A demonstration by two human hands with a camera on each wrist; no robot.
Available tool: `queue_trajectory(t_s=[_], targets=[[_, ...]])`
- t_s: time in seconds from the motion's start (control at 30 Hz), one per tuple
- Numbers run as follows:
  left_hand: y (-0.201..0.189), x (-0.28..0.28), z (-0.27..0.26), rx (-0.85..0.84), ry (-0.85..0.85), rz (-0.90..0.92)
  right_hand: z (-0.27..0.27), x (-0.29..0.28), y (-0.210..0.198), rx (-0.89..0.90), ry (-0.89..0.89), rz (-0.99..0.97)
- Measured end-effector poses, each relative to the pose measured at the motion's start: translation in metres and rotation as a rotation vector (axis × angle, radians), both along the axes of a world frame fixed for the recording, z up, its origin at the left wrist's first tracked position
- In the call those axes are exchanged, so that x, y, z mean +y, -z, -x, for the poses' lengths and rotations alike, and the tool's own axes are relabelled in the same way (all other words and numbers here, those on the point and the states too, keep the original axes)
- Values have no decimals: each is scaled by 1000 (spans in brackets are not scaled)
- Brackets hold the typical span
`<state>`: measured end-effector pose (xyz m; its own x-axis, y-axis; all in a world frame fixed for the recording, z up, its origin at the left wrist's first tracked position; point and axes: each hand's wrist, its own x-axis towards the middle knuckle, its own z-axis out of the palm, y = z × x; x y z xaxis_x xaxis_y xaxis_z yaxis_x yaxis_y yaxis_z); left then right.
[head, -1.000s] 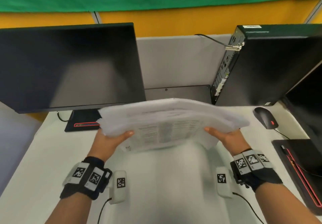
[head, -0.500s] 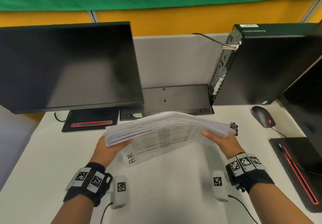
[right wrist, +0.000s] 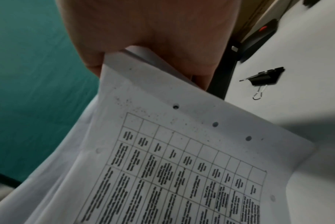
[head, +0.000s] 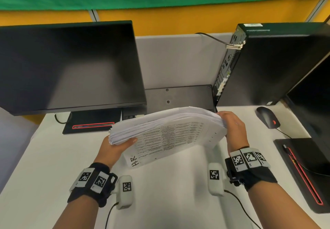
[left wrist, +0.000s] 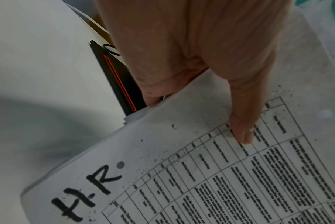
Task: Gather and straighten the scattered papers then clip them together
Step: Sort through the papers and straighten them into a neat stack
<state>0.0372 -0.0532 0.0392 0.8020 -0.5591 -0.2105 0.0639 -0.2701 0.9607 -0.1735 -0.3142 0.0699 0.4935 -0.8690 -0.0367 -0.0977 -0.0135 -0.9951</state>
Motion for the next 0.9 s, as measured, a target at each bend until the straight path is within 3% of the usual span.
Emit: queue_trajectory(t_s=[0.1,0.2,0.3,0.43,0.57,0.67,0.9], targets=[[-1,-2,1,-3,7,7,-3,6,-10,-33,-4,-64],[-3,-3,-1,6,-25,17,4,7,-3,-7,-227,-19],[-8,-1,-7,22,-21,14,11,8,8,131,-395,27],[-27,3,-20,-22,56,21,14,8,9,69,-253,-51],[-33,8,-29,-16,108,-13,17,7,19,105,-327,-117],[-27,6,-24,29,21,27,13,9,27,178,-371,-105],[-33,-10,-2,87,-310,282,12,4,33,310,-446,123]])
